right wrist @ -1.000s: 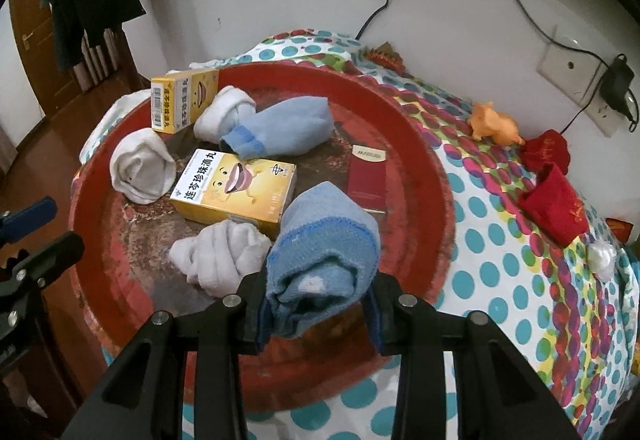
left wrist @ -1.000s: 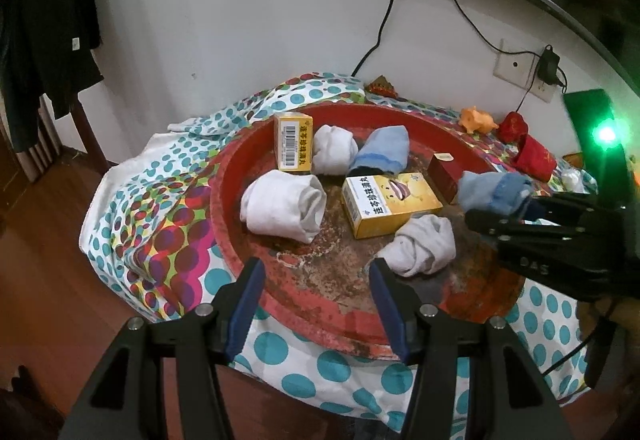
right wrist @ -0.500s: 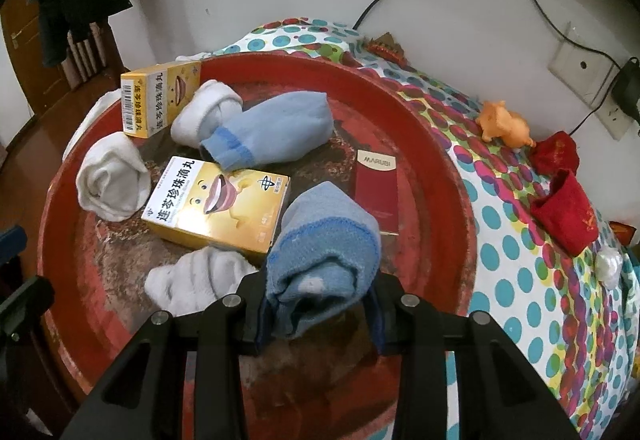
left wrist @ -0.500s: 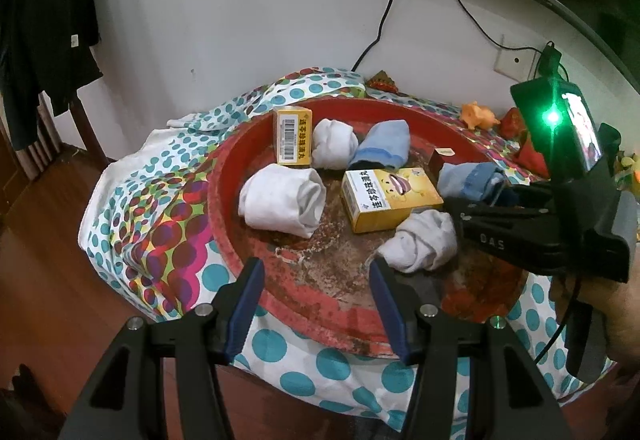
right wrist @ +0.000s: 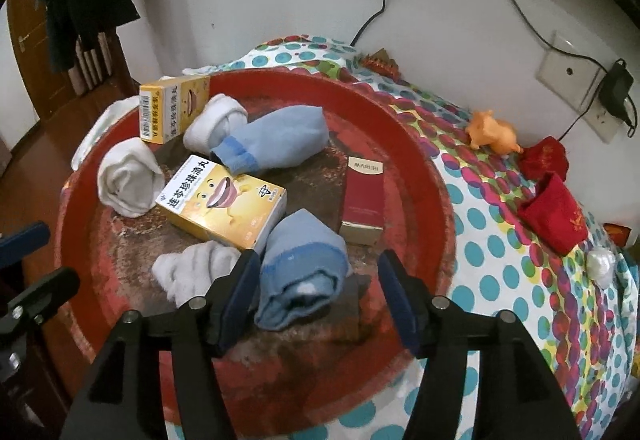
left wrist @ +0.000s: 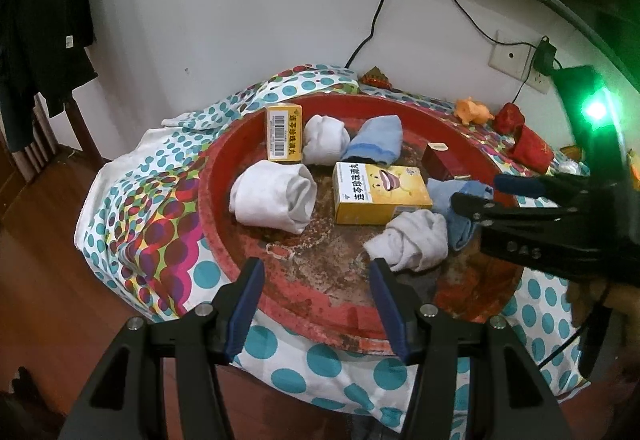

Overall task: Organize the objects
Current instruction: 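Lower the blue sock onto the tray and open the right gripper, then grasp the clear plastic bag on the sheet with the right gripper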

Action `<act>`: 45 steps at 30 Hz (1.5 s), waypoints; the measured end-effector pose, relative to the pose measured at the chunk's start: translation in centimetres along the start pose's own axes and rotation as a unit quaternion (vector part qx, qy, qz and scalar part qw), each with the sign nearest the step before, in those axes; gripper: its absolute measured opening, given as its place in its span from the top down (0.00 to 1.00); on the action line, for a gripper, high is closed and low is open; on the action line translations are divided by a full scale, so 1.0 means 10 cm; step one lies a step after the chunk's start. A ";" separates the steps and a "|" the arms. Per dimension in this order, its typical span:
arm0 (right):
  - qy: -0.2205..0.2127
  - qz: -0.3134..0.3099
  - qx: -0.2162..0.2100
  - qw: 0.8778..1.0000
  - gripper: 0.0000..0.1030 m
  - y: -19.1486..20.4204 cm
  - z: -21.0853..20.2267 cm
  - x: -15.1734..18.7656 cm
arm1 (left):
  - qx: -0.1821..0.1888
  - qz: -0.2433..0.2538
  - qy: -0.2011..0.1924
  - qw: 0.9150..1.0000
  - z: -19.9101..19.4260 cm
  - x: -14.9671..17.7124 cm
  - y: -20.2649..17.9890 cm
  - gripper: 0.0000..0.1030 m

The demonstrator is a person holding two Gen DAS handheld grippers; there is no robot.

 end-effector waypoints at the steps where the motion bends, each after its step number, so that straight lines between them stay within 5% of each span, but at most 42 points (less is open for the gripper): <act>1: -0.005 0.004 -0.001 1.000 0.43 -0.02 -0.05 0.01 | -0.002 0.000 -0.001 1.000 0.00 0.00 0.00 0.46; 12: -0.035 0.055 0.012 0.998 0.39 -0.53 -0.44 0.22 | -0.008 0.020 -0.007 1.000 -0.02 0.03 -0.09 0.46; 29: -0.037 0.219 0.128 0.967 0.36 -2.57 -0.77 1.22 | -0.012 0.063 -0.025 0.998 -0.11 0.10 -0.38 0.46; 36: -0.048 0.245 0.148 0.957 0.26 -3.24 -0.71 1.08 | -0.012 0.075 -0.029 0.997 -0.14 0.04 -0.47 0.46; 45: -0.041 0.227 0.162 0.959 0.20 -3.65 -0.44 0.73 | -0.018 0.128 -0.029 0.991 -0.14 -0.13 -0.84 0.46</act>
Point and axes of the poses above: each gripper's, at about its wrist camera, not at the fingertips, and z roughly the way its jaws point, y to its left, x to its underside, the point moved 6 cm from there along z, roughly the way its jaws point, and after that the axes turned 13 degrees about -x, right-handed, at the moved point
